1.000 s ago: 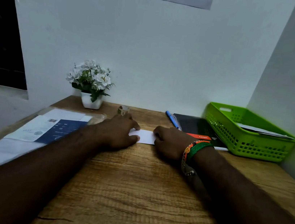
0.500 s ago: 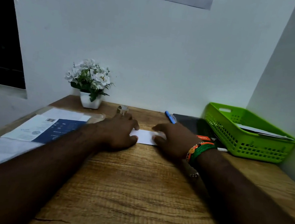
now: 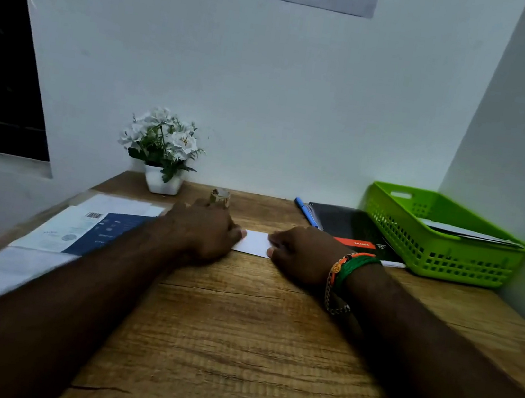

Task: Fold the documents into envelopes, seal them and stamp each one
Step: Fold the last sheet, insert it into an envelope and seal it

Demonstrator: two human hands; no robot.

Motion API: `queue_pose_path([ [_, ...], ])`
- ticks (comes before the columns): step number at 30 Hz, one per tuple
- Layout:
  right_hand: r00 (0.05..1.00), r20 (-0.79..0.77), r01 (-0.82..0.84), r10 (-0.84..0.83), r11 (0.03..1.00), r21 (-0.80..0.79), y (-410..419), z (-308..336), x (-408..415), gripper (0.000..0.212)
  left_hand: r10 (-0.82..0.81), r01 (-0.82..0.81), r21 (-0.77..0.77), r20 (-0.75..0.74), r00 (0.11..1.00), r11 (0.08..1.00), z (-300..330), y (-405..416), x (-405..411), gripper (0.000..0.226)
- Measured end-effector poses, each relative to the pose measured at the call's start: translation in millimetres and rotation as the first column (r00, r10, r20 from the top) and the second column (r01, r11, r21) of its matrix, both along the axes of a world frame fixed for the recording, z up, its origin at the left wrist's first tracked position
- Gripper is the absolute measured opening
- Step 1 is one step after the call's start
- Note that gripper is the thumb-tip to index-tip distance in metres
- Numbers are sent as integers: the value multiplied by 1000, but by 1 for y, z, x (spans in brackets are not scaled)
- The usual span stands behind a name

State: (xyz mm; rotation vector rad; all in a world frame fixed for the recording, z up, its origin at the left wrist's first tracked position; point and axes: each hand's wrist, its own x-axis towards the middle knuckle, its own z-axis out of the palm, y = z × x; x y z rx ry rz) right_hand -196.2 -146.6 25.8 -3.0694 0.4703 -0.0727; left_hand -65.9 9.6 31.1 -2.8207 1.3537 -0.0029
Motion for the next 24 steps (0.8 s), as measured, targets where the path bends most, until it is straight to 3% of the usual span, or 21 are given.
queue_pose_path([
  [4, 1000, 0, -2, 2, 1000, 27, -1, 2, -2, 42, 133, -135, 22, 66, 989, 991, 6, 7, 9, 56],
  [7, 1000, 0, -8, 8, 999, 32, -2, 2, -2, 42, 187, -196, 28, 200, 962, 980, 6, 8, 8, 55],
  [10, 1000, 18, -13, 12, 998, 56, -6, 2, -1, 45, 121, -88, -131, 276, 953, 987, -2, 3, 6, 59],
  [12, 999, 49, -21, 17, 996, 86, -9, 2, 0, 45, -17, 43, -157, 166, 986, 987, -10, -2, 7, 65],
  [15, 989, 150, -39, 14, 986, 164, -16, 0, 1, 39, -99, 96, -97, -28, 995, 991, -19, -8, 9, 71],
  [19, 958, 275, 17, -80, 974, 226, -24, -6, 2, 49, -69, 57, -187, -60, 996, 981, -19, -8, 13, 62],
  [24, 971, 235, -7, -35, 985, 174, -27, -10, 4, 45, -61, 32, -275, -97, 993, 961, -14, -5, 11, 52],
])
